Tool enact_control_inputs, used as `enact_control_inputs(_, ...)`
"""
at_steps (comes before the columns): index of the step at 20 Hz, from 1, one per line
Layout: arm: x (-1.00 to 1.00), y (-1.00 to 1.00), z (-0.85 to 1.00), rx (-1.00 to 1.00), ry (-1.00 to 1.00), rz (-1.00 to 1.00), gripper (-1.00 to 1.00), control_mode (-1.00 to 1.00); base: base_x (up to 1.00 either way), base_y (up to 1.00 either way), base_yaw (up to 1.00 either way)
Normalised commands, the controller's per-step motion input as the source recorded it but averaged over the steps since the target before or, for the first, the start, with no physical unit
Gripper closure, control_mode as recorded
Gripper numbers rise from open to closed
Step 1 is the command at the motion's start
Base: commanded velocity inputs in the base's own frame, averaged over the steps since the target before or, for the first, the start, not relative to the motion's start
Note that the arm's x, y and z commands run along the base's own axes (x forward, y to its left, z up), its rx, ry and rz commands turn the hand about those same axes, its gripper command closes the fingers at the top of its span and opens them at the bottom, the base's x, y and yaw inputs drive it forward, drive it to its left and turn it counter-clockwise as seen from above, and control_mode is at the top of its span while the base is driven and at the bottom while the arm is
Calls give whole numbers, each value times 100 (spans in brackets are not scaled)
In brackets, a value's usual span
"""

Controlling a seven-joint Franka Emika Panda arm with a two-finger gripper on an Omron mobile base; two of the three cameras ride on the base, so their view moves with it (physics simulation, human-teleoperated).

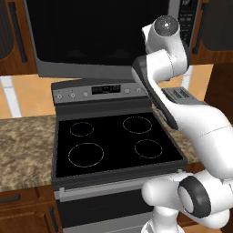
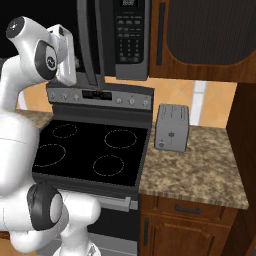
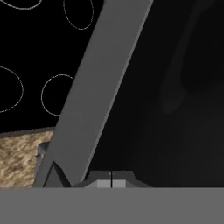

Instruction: Open the microwave, place the bowl with waffle inside the microwave, then close the microwave door and turn it on.

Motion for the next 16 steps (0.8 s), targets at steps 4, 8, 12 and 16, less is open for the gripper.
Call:
enact_control_inputs(4, 100, -16, -13, 1, 9, 0, 100, -100, 0, 0, 0)
enact_control_inputs(8, 100, -1, -14, 0, 2, 0, 100, -100, 0, 0, 0)
enact_control_inputs(12, 100, 0, -20, 0, 1, 0, 100, -100, 0, 0, 0)
enact_control_inputs(16, 100, 0, -31, 0, 2, 0, 100, -100, 0, 0, 0)
